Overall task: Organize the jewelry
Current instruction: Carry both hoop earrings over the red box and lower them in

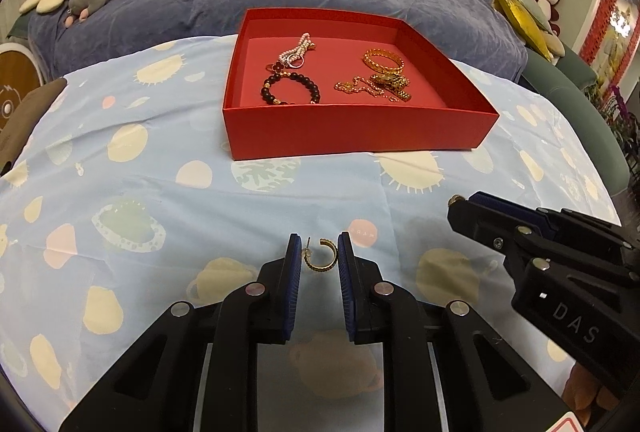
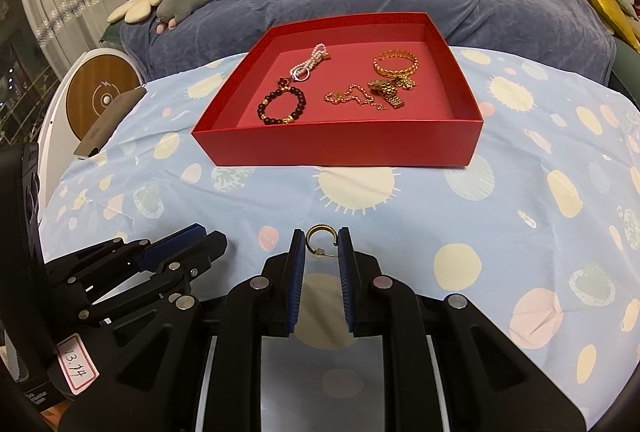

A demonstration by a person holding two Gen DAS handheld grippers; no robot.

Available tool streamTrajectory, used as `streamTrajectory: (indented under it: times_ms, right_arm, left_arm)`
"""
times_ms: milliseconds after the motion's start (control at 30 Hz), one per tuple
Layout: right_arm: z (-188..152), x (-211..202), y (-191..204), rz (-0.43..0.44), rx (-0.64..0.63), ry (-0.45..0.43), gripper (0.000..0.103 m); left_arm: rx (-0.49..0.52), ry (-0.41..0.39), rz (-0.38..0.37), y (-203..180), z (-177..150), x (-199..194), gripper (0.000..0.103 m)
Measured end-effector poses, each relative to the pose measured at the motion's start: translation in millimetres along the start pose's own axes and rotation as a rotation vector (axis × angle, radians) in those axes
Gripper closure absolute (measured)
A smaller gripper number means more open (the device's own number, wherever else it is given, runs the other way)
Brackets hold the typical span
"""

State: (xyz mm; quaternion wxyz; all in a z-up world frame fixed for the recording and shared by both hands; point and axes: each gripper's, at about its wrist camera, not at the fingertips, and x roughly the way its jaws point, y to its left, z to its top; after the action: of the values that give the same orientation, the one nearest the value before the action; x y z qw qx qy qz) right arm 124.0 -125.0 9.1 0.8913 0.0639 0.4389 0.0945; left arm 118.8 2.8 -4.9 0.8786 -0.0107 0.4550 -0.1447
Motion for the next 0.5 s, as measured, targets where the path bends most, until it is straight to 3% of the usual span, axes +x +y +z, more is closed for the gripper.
streamTrajectory:
  times_ms: [500]
  right_arm:
    - [10, -5, 8, 0.01, -0.003, -0.028, 0.087]
  left_arm:
    - [-0.056, -0.06, -0.018, 11, 20, -20, 0.087]
